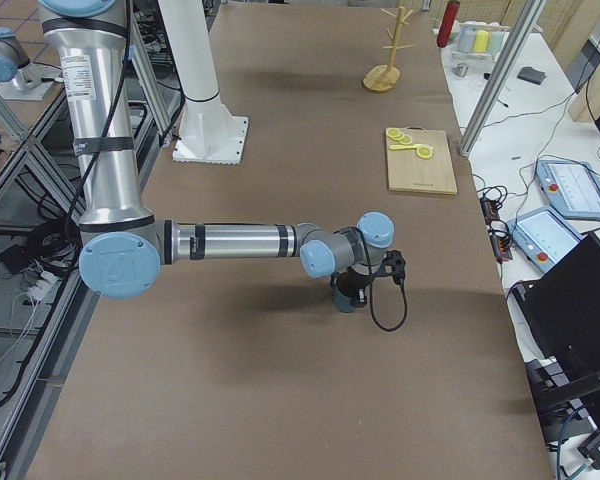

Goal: Hang cup on storage rack
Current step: 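Reach the right gripper toward the blue mug near the table edge, then grasp the blue mug with the right gripper and slide it toward the table center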

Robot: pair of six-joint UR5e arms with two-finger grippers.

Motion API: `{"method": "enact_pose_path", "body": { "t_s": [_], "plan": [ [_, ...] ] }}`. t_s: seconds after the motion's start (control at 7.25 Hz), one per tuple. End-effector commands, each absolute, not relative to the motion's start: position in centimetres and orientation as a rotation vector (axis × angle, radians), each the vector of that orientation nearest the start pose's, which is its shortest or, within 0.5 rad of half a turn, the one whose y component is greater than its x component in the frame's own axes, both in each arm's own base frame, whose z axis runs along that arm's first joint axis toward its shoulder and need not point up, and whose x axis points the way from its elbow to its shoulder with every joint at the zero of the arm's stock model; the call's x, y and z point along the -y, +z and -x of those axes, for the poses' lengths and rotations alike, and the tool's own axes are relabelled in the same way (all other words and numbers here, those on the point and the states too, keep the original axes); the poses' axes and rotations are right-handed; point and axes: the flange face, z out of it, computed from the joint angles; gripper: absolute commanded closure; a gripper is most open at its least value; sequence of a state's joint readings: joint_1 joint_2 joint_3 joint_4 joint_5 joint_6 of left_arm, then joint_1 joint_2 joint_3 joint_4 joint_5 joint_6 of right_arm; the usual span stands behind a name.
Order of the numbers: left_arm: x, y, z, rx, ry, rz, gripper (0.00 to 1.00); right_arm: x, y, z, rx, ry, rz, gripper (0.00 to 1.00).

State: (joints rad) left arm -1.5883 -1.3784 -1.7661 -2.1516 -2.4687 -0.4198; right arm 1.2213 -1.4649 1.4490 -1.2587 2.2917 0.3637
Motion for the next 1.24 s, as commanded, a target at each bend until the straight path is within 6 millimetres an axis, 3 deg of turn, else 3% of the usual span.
{"method": "enact_pose_path", "body": {
  "t_s": [0.0, 0.14, 0.28, 0.41, 0.55, 0.69, 0.97, 1.1],
  "plan": [
    [42.7, 57.1, 6.2, -0.975, -0.133, -0.355, 0.01, 54.6, 62.2, 12.8, 0.778, -0.096, -0.032, 1.00],
    [42.8, 57.4, 5.7, -0.978, -0.125, -0.346, 0.01, 54.9, 58.2, 13.1, 0.812, -0.103, -0.074, 1.00],
    [42.7, 57.3, 5.7, -0.980, -0.123, -0.346, 0.01, 55.4, 53.3, 14.3, 0.868, 0.003, -0.072, 1.00],
    [42.8, 57.3, 5.7, -0.978, -0.123, -0.348, 0.01, 54.1, 47.6, 19.7, 0.910, 0.044, -0.052, 1.00],
    [42.9, 57.2, 5.7, -0.977, -0.123, -0.350, 0.01, 54.2, 41.3, 25.1, 0.938, 0.146, -0.041, 1.00],
    [42.9, 57.1, 5.7, -0.980, -0.121, -0.351, 0.01, 52.7, 35.7, 32.3, 0.963, 0.170, -0.027, 1.00],
    [43.4, 56.9, 5.3, -0.979, -0.110, -0.352, 0.02, 47.9, 24.5, 40.8, 0.950, 0.200, 0.018, 1.00],
    [43.3, 57.0, 5.1, -0.980, -0.103, -0.350, 0.01, 44.9, 20.4, 45.5, 0.950, 0.203, 0.032, 1.00]
  ]
}}
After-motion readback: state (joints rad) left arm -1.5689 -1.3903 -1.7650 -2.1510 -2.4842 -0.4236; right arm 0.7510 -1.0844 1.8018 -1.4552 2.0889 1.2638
